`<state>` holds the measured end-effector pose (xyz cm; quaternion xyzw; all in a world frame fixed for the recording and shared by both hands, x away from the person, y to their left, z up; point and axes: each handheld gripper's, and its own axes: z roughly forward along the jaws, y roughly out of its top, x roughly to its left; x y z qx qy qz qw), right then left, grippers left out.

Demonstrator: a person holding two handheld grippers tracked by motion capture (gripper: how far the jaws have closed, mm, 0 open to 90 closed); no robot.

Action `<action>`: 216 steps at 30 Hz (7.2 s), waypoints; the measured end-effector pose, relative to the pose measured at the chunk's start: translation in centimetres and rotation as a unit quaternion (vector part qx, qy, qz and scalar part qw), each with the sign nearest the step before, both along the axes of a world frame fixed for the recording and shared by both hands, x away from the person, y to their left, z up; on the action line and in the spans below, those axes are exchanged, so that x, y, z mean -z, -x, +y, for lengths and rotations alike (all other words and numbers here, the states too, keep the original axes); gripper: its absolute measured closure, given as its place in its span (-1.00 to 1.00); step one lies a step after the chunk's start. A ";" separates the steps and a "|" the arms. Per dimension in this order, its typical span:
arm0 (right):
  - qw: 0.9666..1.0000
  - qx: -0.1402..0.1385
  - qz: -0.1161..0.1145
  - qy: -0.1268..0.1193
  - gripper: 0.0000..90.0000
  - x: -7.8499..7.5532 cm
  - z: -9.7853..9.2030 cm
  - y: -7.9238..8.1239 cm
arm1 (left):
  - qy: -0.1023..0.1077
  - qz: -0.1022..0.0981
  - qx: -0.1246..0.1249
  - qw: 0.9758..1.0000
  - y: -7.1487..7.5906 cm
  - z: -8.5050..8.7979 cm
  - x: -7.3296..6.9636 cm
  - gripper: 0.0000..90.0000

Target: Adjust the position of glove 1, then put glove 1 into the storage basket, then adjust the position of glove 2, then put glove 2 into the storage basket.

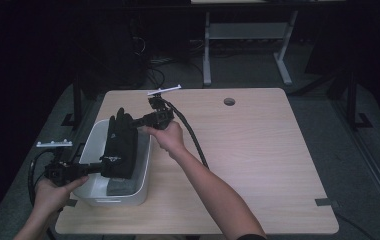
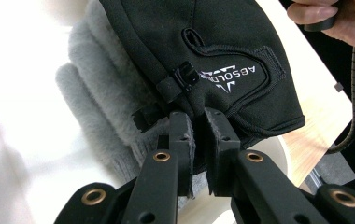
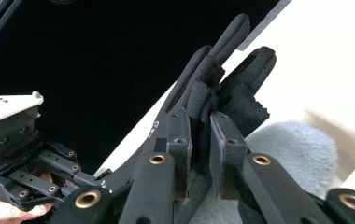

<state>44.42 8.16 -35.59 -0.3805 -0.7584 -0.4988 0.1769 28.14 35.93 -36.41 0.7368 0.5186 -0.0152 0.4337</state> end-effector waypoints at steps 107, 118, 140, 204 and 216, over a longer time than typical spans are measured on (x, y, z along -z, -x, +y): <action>0.999 0.052 -0.014 -0.008 0.11 -1.1 -12.6 1.5 | 0.037 -0.026 0.079 0.996 -2.7 -7.8 -3.2 0.35; 0.997 0.070 -0.010 -0.009 -0.09 -1.2 -14.7 1.5 | 0.037 -0.031 0.089 0.995 -3.1 -9.6 -3.5 0.17; 0.995 0.102 -0.009 -0.011 -0.24 -0.6 -18.8 2.4 | 0.039 -0.036 0.113 0.992 -3.7 -12.3 -3.8 -0.34; 0.978 0.206 0.009 -0.018 -0.37 3.1 -32.4 7.4 | 0.042 -0.022 0.169 0.984 -4.1 -20.6 -1.7 -0.48; 0.976 0.218 0.018 -0.017 -0.37 4.5 -34.5 8.2 | 0.051 -0.018 0.186 0.981 -4.1 -22.7 -0.7 -0.48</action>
